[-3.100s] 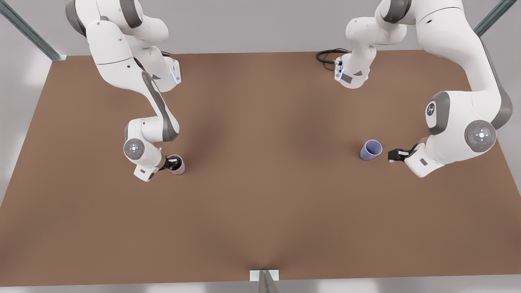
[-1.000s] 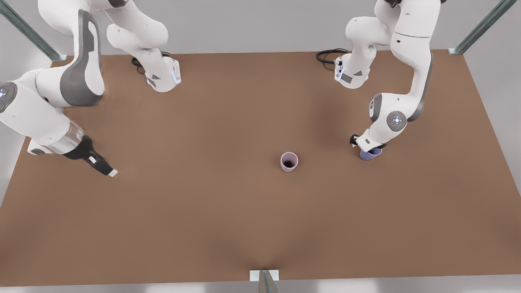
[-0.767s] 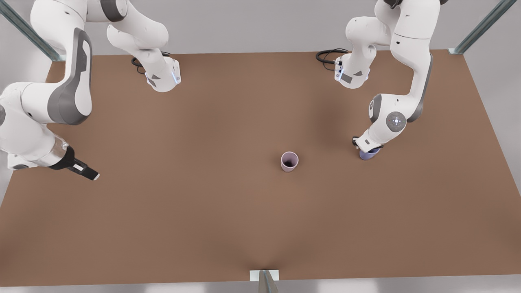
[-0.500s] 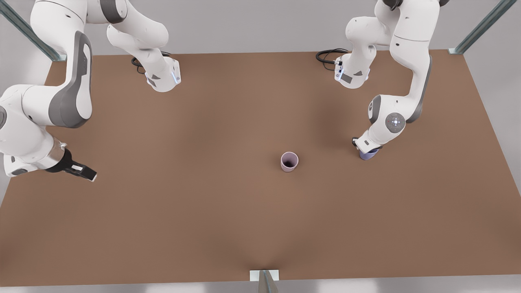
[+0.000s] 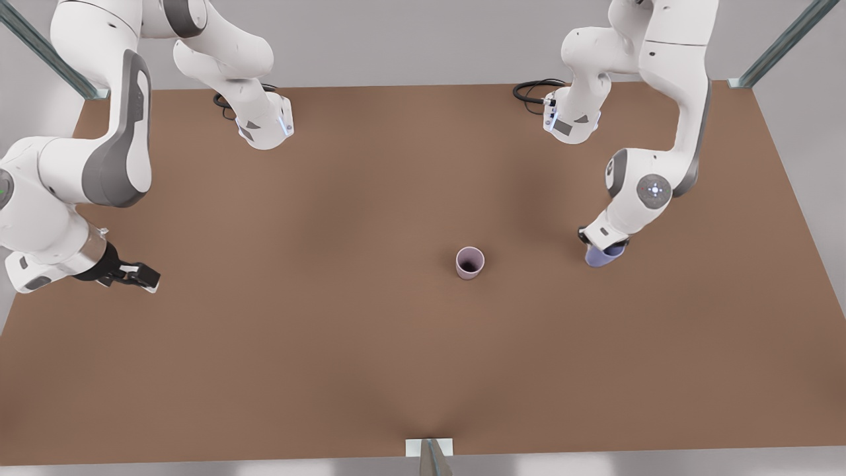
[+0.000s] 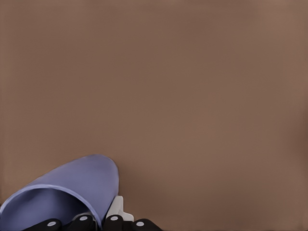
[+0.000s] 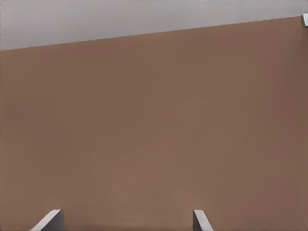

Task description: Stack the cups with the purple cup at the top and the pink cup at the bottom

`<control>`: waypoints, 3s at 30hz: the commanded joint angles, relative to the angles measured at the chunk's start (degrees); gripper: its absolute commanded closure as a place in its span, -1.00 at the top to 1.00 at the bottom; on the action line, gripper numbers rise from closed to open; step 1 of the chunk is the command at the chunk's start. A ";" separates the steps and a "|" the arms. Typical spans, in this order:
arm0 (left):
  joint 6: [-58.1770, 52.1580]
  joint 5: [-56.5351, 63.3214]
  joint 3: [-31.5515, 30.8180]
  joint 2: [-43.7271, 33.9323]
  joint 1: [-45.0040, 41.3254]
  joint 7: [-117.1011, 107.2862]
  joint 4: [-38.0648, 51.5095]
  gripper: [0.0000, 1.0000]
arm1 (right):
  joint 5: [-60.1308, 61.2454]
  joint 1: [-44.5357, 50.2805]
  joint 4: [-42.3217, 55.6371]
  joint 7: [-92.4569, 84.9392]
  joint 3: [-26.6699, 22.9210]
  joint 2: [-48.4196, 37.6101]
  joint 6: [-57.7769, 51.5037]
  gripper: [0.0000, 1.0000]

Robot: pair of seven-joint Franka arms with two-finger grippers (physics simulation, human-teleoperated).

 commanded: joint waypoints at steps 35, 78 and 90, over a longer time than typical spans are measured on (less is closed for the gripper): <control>-24.26 1.48 -11.46 22.60 -21.15 -44.87 43.63 -0.57 | 0.74 -0.70 1.07 -7.41 -0.32 0.26 0.31 1.00; -38.23 2.89 -1.62 20.93 -20.97 -28.18 50.74 1.00 | 0.66 -0.79 1.07 -7.50 -0.23 0.53 0.31 1.00; -46.06 2.28 0.14 8.97 -4.63 -2.87 53.38 1.00 | 0.66 -0.88 1.07 -7.41 -0.23 0.53 0.31 1.00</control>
